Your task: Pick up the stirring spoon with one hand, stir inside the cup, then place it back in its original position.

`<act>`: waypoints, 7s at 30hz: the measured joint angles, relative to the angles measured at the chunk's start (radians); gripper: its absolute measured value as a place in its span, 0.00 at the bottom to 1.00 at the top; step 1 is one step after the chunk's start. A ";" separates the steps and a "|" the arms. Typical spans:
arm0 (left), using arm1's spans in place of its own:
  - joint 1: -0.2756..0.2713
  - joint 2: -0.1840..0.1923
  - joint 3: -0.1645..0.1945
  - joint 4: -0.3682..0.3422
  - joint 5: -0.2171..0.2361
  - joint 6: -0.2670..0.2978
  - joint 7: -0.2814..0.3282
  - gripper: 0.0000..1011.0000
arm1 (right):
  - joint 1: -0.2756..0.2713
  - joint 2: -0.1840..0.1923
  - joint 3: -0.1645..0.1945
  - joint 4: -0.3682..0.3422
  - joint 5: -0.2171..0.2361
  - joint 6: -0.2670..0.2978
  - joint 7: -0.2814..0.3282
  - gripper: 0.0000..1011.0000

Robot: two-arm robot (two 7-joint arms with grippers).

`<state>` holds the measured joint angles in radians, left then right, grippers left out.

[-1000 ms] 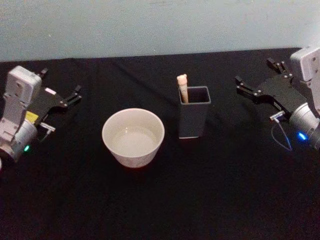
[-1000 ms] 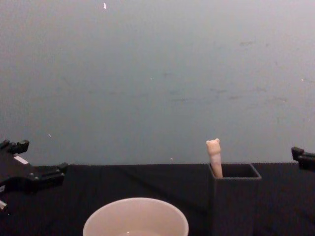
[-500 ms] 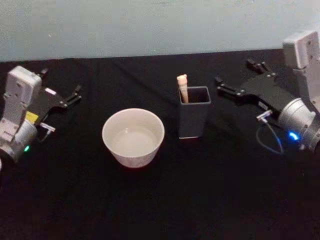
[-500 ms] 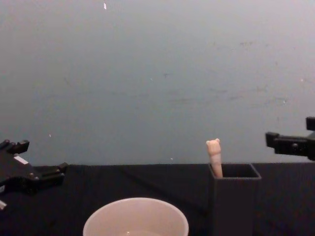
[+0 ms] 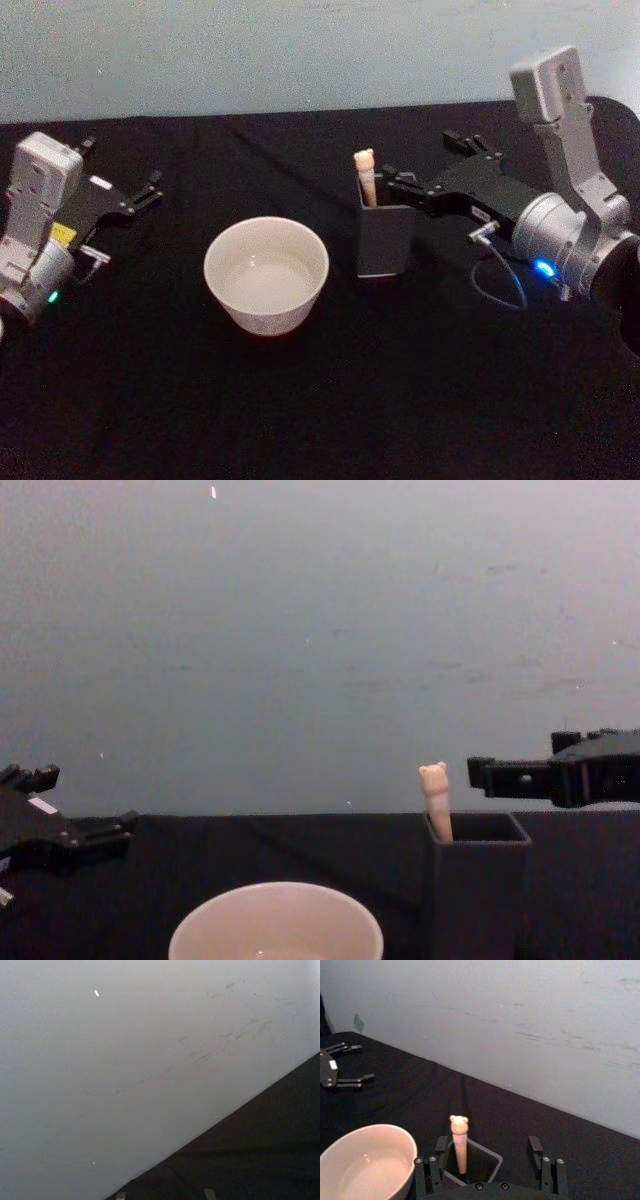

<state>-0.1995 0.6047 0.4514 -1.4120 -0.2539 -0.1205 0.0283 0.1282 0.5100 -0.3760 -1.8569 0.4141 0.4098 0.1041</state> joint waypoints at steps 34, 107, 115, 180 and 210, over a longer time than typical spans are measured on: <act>0.000 0.000 0.000 0.000 0.000 0.000 0.000 0.99 | 0.120 -0.159 -0.061 0.154 -0.108 0.114 0.023 0.99; 0.000 0.000 0.000 0.000 0.000 0.000 0.000 0.99 | 0.125 -0.212 -0.037 0.181 -0.155 0.114 0.058 0.22; 0.000 0.000 0.000 0.000 0.000 0.000 0.000 0.99 | 0.094 -0.215 0.011 0.120 -0.153 0.111 0.072 0.22; 0.000 0.000 0.000 0.000 0.000 0.000 0.000 0.99 | 0.132 -0.156 -0.069 0.220 0.070 -0.383 0.502 0.21; 0.000 0.000 0.000 0.000 0.000 0.000 0.000 0.99 | 0.208 -0.248 -0.164 0.524 -0.009 -0.622 0.472 0.21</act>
<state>-0.1995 0.6047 0.4514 -1.4120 -0.2539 -0.1205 0.0283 0.3358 0.2616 -0.5401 -1.3330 0.4056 -0.2119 0.5764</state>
